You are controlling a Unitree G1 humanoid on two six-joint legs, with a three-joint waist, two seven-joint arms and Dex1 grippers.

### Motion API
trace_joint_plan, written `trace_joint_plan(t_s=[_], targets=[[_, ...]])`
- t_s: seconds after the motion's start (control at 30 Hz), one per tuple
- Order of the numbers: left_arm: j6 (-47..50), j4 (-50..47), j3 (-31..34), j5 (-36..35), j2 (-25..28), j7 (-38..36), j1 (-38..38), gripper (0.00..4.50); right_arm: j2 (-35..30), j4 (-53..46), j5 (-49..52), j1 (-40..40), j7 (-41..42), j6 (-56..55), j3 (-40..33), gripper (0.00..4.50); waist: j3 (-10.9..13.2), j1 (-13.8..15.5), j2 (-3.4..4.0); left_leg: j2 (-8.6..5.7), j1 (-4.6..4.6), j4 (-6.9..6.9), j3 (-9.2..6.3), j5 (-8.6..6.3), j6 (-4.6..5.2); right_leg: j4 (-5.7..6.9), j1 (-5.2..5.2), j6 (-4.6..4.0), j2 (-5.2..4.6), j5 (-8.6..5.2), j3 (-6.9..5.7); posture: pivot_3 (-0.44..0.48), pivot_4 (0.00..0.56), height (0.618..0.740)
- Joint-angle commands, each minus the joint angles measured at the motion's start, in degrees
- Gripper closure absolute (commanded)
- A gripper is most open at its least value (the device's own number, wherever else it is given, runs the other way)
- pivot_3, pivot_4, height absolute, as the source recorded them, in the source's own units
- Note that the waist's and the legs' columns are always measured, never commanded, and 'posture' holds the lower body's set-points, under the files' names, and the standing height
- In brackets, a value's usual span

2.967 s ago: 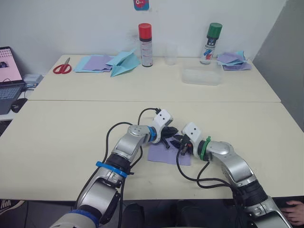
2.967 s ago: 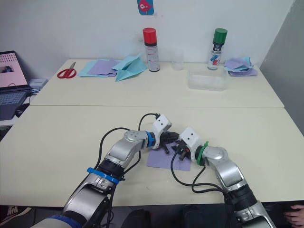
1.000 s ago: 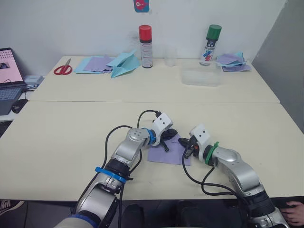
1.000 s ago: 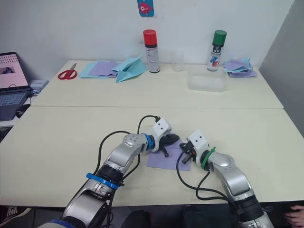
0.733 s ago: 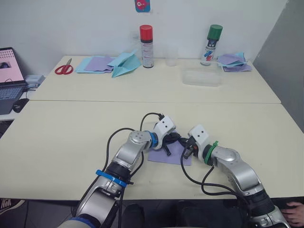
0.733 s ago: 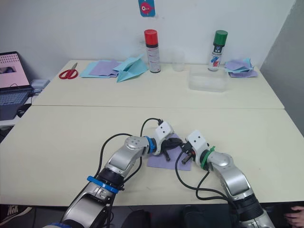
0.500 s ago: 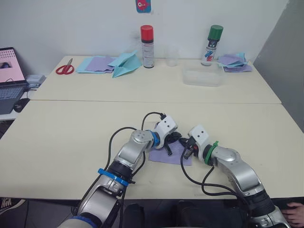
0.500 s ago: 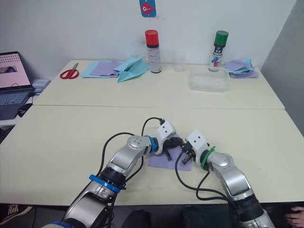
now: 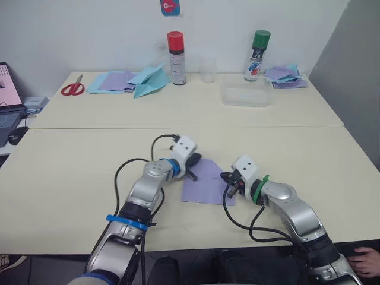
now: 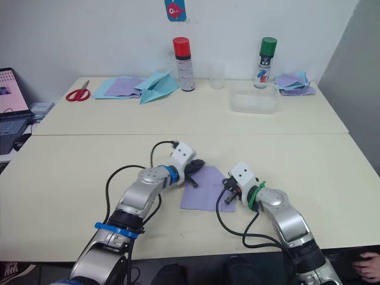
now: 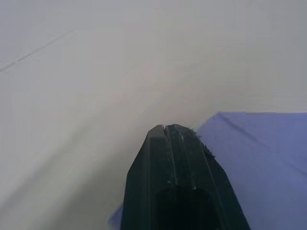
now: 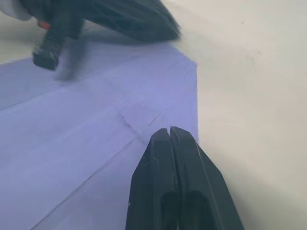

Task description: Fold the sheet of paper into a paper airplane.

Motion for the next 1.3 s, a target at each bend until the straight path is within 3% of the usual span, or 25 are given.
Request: trace_joint_plan(t_s=[0.03,0.17,0.33,0.63,0.73,0.97,1.3], targets=[[2.43,-10.79,7.51,-7.17,-0.09,0.97,2.35,4.24,0.98,2.6,-0.77,-0.98,0.0,-0.51,1.27,4.49,0.04,0.07,-0.03,0.0,-0.01,0.0,0.0,0.0,0.0,-0.01,-0.01,0.0,-0.01,0.0,-0.01,0.0,0.15,0.74],[11.02,-20.1,11.89,-15.03,1.4,-1.24,8.93,3.15,1.7,4.4,-0.94,-2.25,0.35,-1.44,1.52,4.5,0.05,-0.07,-0.03,-0.01,-0.01,-0.01,-0.02,0.0,0.0,-0.04,-0.01,0.0,-0.07,0.0,0.07,0.0,0.15,0.74],[15.25,-23.38,10.51,-17.36,1.61,-1.11,13.31,1.67,1.65,5.9,-1.07,-2.93,1.36,-2.44,1.87,4.5,0.09,-0.04,-0.07,-0.04,0.02,-0.01,-0.05,0.0,0.0,-0.05,0.01,0.0,-0.1,-0.01,0.08,0.0,0.15,0.74],[10.06,-19.09,5.6,-13.94,-0.13,-0.56,11.0,1.67,1.91,6.99,-1.31,-3.73,2.02,-2.81,1.96,4.5,0.1,-0.02,-0.08,-0.03,0.03,-0.01,-0.04,0.0,0.0,-0.03,0.0,-0.02,-0.07,0.0,0.09,0.0,0.15,0.74],[8.26,-19.09,5.07,-13.53,0.31,-1.17,10.92,2.21,1.84,6.99,-1.35,-3.71,2.02,-2.78,1.95,4.5,0.1,-0.04,-0.08,-0.02,0.03,-0.03,-0.03,0.0,0.0,-0.03,-0.01,-0.03,-0.06,-0.01,0.06,0.0,0.15,0.74],[4.79,-21.15,-0.36,-9.94,4.66,-4.89,11.75,4.37,1.69,6.8,-1.44,-3.38,1.83,-2.7,1.81,4.5,0.1,-0.04,-0.08,-0.03,0.03,-0.02,-0.04,0.0,0.0,-0.04,-0.01,-0.03,-0.07,-0.01,0.09,0.0,0.15,0.74],[-3.0,-17.91,-12.76,3.72,10.55,-8.04,9.46,4.46,1.86,7.17,-1.43,-3.59,2.1,-2.69,2.07,4.5,0.1,0.1,-0.07,-0.05,0.04,-0.02,-0.03,0.0,0.0,-0.04,-0.01,-0.04,-0.1,-0.01,0.11,0.0,0.15,0.74]])
